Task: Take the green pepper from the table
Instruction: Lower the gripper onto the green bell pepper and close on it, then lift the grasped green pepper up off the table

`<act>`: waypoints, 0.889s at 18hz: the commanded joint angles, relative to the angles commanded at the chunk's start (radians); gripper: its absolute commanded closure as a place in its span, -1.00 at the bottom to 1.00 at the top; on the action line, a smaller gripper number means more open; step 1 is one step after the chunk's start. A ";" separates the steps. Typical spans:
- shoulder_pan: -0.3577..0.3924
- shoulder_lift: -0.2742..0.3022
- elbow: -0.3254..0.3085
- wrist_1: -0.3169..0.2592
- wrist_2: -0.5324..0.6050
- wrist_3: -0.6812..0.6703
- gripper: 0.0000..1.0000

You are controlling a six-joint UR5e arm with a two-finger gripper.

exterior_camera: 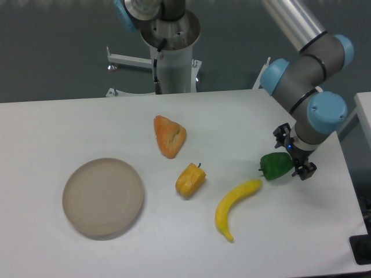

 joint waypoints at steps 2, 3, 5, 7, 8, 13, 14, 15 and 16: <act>0.008 -0.003 0.001 -0.009 -0.006 0.011 -1.00; 0.008 -0.005 -0.002 -0.009 -0.024 0.015 -1.00; 0.005 -0.006 -0.017 -0.006 -0.028 0.014 -1.00; 0.005 -0.005 -0.015 -0.006 -0.028 0.009 -0.69; 0.006 -0.005 -0.015 -0.006 -0.028 0.009 -0.35; 0.006 0.008 -0.003 -0.011 -0.037 0.008 0.22; 0.006 0.012 0.003 -0.011 -0.037 0.005 0.22; 0.002 0.018 0.012 -0.012 -0.046 -0.004 0.22; -0.006 0.024 0.021 -0.012 -0.051 -0.014 0.22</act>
